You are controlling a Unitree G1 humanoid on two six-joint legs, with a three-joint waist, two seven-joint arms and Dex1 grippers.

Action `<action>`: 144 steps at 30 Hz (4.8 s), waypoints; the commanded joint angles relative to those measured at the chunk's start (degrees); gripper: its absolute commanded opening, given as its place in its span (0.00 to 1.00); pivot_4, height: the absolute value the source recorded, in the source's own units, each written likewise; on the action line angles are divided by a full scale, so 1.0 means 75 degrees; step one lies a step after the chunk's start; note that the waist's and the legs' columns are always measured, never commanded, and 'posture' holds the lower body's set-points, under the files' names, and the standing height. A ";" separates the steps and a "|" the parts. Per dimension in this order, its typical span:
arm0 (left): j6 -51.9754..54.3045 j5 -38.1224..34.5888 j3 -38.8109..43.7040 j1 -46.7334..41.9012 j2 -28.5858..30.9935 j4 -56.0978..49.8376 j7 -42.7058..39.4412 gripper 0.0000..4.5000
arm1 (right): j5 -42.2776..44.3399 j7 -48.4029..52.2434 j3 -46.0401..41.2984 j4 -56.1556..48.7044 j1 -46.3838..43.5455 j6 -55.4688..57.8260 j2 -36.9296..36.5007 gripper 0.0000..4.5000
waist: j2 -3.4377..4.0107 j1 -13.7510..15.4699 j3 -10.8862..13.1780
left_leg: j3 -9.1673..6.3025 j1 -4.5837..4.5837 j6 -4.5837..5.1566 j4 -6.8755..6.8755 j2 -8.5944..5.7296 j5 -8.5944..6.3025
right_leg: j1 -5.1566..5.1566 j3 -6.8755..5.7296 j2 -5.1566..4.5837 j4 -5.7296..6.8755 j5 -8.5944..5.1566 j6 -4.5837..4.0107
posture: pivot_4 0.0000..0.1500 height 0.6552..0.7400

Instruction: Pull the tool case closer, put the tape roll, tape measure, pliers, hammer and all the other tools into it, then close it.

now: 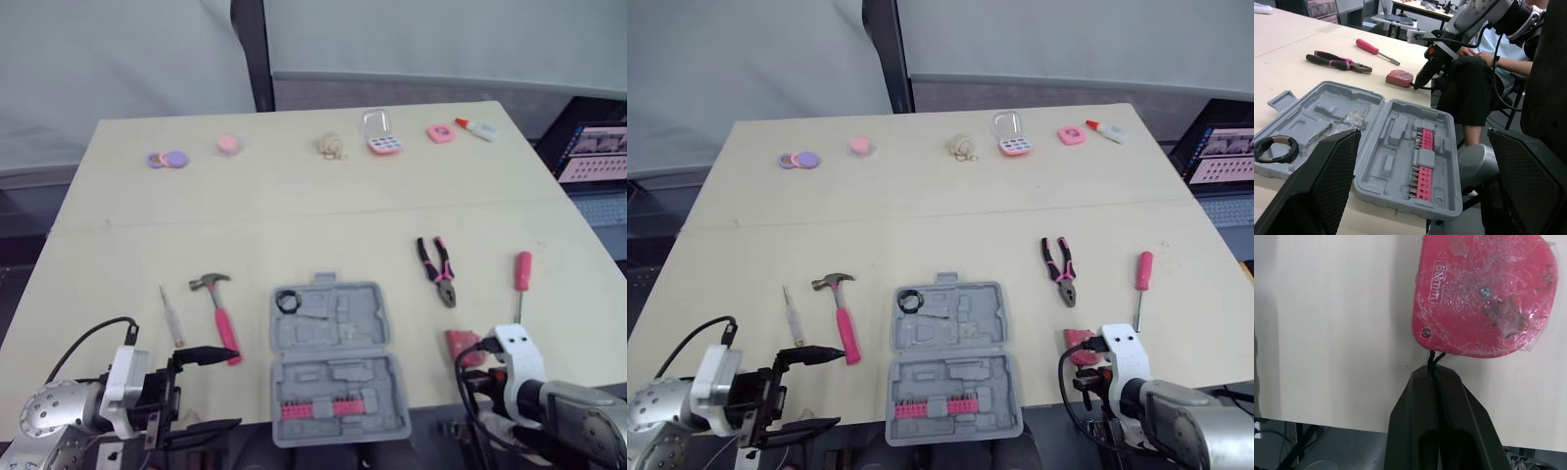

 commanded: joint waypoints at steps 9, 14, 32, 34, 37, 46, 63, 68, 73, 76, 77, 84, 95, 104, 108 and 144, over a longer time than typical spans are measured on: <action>-0.0243 0.0003 0.0009 0.0093 0.0049 0.0012 -0.0107 1.00 | 0.1451 0.1186 -0.1657 -0.0735 0.0311 0.0994 -0.0831 1.00 | 0.0006 0.0008 0.0004 | 0.0002 -0.0002 0.0002 0.0001 -0.0001 -0.0001 | -0.0001 0.0005 -0.0001 -0.0001 0.0000 0.0000 | 1.00 1.00; -0.0230 -0.0064 0.0082 -0.0009 0.0166 0.0165 -0.0245 1.00 | 0.2024 0.2484 -0.2497 -0.0980 0.1156 0.0167 -0.2195 1.00 | 0.0005 0.0019 0.0004 | 0.0012 -0.0001 0.0010 0.0002 -0.0001 -0.0005 | 0.0001 0.0006 -0.0001 -0.0004 0.0000 0.0000 | 1.00 1.00; 0.0361 -0.0398 0.1186 -0.0314 0.1094 0.0354 -0.0462 1.00 | -0.0607 0.6079 -0.0232 0.2702 0.1101 -0.9068 -0.3559 1.00 | -0.0003 -0.0109 0.0002 | 0.0029 0.0011 0.0023 0.0006 0.0017 -0.0012 | 0.0006 -0.0011 0.0000 -0.0006 0.0002 0.0003 | 1.00 1.00; 0.0450 -0.0427 0.1424 -0.0262 0.1220 0.0344 -0.0490 1.00 | -0.0748 0.6358 0.0203 0.3075 0.0631 -0.9619 -0.3666 1.00 | -0.0002 -0.0131 0.0003 | 0.0027 0.0011 0.0022 0.0007 0.0022 -0.0012 | 0.0007 -0.0021 0.0001 -0.0007 0.0002 0.0003 | 1.00 1.00; 0.0646 -0.0502 0.1758 -0.0188 0.1387 0.0265 -0.0472 1.00 | -0.1087 0.6682 0.1006 0.3704 -0.0222 -1.0322 -0.3803 1.00 | -0.0003 -0.0148 0.0006 | 0.0023 0.0009 0.0021 0.0011 0.0029 -0.0013 | 0.0010 -0.0023 -0.0001 -0.0011 0.0002 0.0003 | 1.00 1.00; 0.1045 -0.0592 0.2215 0.0023 0.1380 -0.0296 -0.0205 1.00 | -0.2290 0.6831 0.2620 0.5268 -0.1945 -1.1240 -0.3984 1.00 | 0.0005 -0.0176 0.0012 | 0.0022 0.0005 0.0013 0.0011 0.0059 -0.0017 | 0.0007 -0.0035 -0.0002 -0.0014 0.0002 0.0003 | 1.00 1.00; 0.0590 -0.0438 0.1985 0.0045 0.1312 -0.0235 -0.0948 1.00 | -0.3276 0.6442 0.3405 0.6505 -0.2666 -1.1945 -0.3870 1.00 | 0.0008 -0.0187 0.0014 | 0.0032 0.0004 0.0009 0.0014 0.0057 -0.0019 | 0.0005 -0.0047 0.0000 -0.0015 0.0002 0.0003 | 1.00 1.00; 0.0629 -0.0508 0.1952 0.0080 0.1244 -0.0348 -0.0876 1.00 | -0.3322 0.6332 0.3442 0.6752 -0.2863 -1.2030 -0.3718 1.00 | 0.0008 -0.0186 0.0014 | 0.0033 0.0004 0.0008 0.0014 0.0058 -0.0019 | 0.0004 -0.0049 -0.0001 -0.0014 0.0002 0.0003 | 1.00 1.00; 0.0703 -0.0539 0.1941 0.0107 0.1184 -0.0472 -0.0766 1.00 | -0.3349 0.6359 0.3470 0.6836 -0.2891 -1.2069 -0.3634 1.00 | 0.0008 -0.0185 0.0014 | 0.0032 0.0004 0.0008 0.0015 0.0058 -0.0019 | 0.0005 -0.0049 -0.0001 -0.0014 0.0002 0.0003 | 1.00 1.00; 0.0713 -0.0547 0.1962 0.0155 0.1173 -0.0500 -0.0758 1.00 | -0.3322 0.6347 0.3493 0.6790 -0.2858 -1.2004 -0.3572 1.00 | 0.0008 -0.0186 0.0014 | 0.0032 0.0004 0.0008 0.0015 0.0059 -0.0019 | 0.0005 -0.0050 -0.0001 -0.0013 0.0002 0.0003 | 1.00 1.00; 0.0712 -0.0548 0.1967 0.0170 0.1170 -0.0510 -0.0759 1.00 | -0.3313 0.6324 0.3500 0.6784 -0.2861 -1.1959 -0.3535 1.00 | 0.0008 -0.0186 0.0014 | 0.0032 0.0004 0.0008 0.0015 0.0059 -0.0019 | 0.0005 -0.0050 -0.0001 -0.0014 0.0002 0.0003 | 1.00 1.00; 0.0736 -0.0619 0.2108 0.0366 0.1145 -0.0612 -0.0772 1.00 | -0.3228 0.6363 0.3485 0.6703 -0.2755 -1.1839 -0.3406 1.00 | 0.0008 -0.0184 0.0014 | 0.0032 0.0004 0.0008 0.0015 0.0059 -0.0019 | 0.0005 -0.0050 -0.0001 -0.0014 0.0002 0.0003 | 1.00 1.00; 0.0614 -0.0601 0.2152 0.0476 0.1127 -0.0485 -0.0908 1.00 | -0.3056 0.6103 0.3288 0.6629 -0.2547 -1.1833 -0.3243 1.00 | 0.0008 -0.0186 0.0014 | 0.0032 0.0004 0.0008 0.0016 0.0058 -0.0020 | 0.0005 -0.0050 0.0000 -0.0013 0.0002 0.0003 | 1.00 1.00; 0.0588 -0.0551 0.2065 0.0406 0.1122 -0.0431 -0.0892 1.00 | -0.3073 0.6073 0.3365 0.6893 -0.2707 -1.1969 -0.3271 1.00 | 0.0008 -0.0185 0.0014 | 0.0033 0.0004 0.0008 0.0016 0.0057 -0.0020 | 0.0005 -0.0050 0.0000 -0.0013 0.0002 0.0003 | 1.00 1.00; 0.0626 -0.0546 0.2034 0.0390 0.1111 -0.0494 -0.0811 1.00 | -0.3083 0.6115 0.3390 0.7042 -0.2790 -1.2048 -0.3276 1.00 | 0.0008 -0.0185 0.0014 | 0.0033 0.0004 0.0008 0.0016 0.0057 -0.0020 | 0.0006 -0.0051 0.0000 -0.0013 0.0002 0.0003 | 1.00 1.00; 0.0002 -0.0130 0.0641 -0.0834 0.0601 0.0586 -0.0828 1.00 | -0.1680 0.6910 0.3915 0.2294 -0.5274 -0.5835 -0.5574 0.66 | 0.0029 -0.0212 0.0025 | 0.0036 0.0001 0.0000 0.0020 0.0062 -0.0027 | -0.0009 -0.0052 0.0001 -0.0011 0.0001 0.0002 | 1.00 1.00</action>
